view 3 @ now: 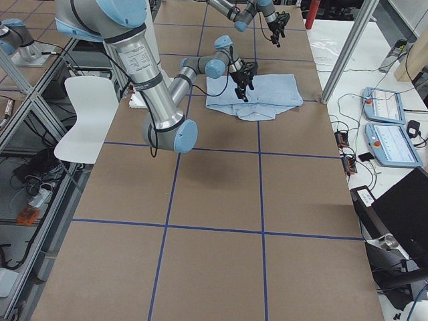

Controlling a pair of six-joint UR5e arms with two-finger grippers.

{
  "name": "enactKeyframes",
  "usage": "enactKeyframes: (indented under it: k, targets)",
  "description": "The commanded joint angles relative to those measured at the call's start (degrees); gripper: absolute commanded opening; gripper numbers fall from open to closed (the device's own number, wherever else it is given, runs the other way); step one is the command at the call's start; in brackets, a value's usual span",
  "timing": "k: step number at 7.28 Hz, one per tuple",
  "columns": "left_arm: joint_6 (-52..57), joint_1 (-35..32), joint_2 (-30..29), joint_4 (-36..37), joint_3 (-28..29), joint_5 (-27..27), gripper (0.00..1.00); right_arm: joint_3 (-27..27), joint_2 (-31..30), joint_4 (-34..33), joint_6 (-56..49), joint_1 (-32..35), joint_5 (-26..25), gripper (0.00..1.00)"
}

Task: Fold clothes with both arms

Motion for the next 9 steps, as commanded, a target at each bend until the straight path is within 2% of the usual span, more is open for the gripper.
enactKeyframes:
  k: [1, 3, 4, 6, 7, 9]
  targets:
    - [0.0, 0.0, 0.3, 0.0, -0.1, -0.2, 1.0, -21.8, 17.4, -0.8, -3.4, 0.2, 1.5, 1.0]
    - [0.0, 0.0, 0.3, 0.0, -0.1, -0.3, 1.0, -32.7, 24.6, -0.8, -9.8, -0.1, 3.4, 1.0]
    - [0.0, -0.1, 0.3, 0.0, -0.1, -0.3, 1.0, -36.0, 26.6, -0.8, -10.6, -1.1, 3.5, 1.0]
    - [0.0, -0.1, 0.3, 0.0, -0.2, -0.3, 1.0, -39.5, 28.5, -0.7, -15.6, -2.8, 2.9, 1.0]
    - [0.0, 0.0, 0.3, 0.0, -0.1, -0.2, 1.0, -42.6, 29.7, 0.1, -16.2, -3.1, 2.4, 1.0]
    - [0.0, 0.0, 0.3, 0.0, -0.2, -0.2, 1.0, -44.8, 29.6, 2.6, -15.9, -4.0, -0.2, 1.0]
